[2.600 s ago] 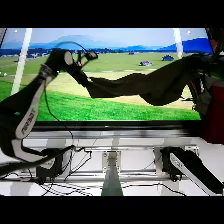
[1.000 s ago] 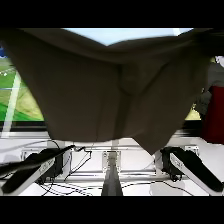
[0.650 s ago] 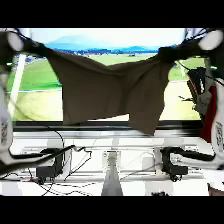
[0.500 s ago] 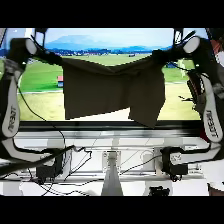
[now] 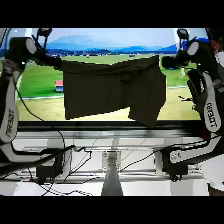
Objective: Fold the clothes and pants, and hang the long-sleeved shirts on hangers.
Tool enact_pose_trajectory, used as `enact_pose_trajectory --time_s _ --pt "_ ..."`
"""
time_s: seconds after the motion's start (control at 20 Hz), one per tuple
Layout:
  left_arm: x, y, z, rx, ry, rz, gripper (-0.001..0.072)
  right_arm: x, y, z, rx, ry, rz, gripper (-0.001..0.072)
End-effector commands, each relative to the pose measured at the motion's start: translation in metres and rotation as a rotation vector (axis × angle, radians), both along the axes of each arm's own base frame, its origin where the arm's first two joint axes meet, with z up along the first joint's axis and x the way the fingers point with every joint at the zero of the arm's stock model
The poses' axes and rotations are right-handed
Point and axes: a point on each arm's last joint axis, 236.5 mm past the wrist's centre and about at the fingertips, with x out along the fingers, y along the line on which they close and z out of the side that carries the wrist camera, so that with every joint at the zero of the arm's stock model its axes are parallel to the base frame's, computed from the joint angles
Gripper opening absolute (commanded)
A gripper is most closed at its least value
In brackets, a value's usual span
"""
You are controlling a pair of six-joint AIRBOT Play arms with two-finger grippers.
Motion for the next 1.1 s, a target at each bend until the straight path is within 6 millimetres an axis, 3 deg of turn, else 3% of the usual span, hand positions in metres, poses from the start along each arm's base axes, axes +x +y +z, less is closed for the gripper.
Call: enact_pose_trajectory --time_s 0.0,0.15,0.3,0.45,0.6,0.8,0.9,1.05 --pt "-0.031 -0.009 0.053 -0.054 -0.052 -0.001 0.0566 -0.09 -0.026 -0.021 0.113 0.341 -0.083 0.0338" --pt "-0.062 -0.028 0.081 -0.136 -0.106 -0.026 0.0566 -0.118 0.025 -0.04 0.405 0.396 -0.064 0.0338" --pt "-0.104 -0.01 0.073 -0.096 -0.091 0.002 0.0566 -0.128 0.033 -0.062 0.421 0.364 -0.064 0.0338" --pt "-0.158 0.021 0.041 -0.088 -0.034 0.096 0.0565 -0.133 0.025 -0.072 0.371 0.358 -0.058 0.0338" --pt "-0.206 0.05 -0.004 -0.12 0.043 0.261 0.0565 -0.129 0.011 -0.078 0.307 0.336 -0.059 0.0338" --pt "-0.24 0.035 -0.062 -0.264 0.166 0.352 0.0554 -0.121 0.003 -0.08 0.293 0.299 -0.078 0.0339" --pt "-0.244 0.021 -0.081 -0.329 0.185 0.368 0.0554 -0.123 0.006 -0.084 0.327 0.294 -0.106 0.0339" --pt "-0.238 0.003 -0.094 -0.443 0.163 0.421 0.0554 -0.137 0.024 -0.099 0.402 0.321 -0.151 0.0339"
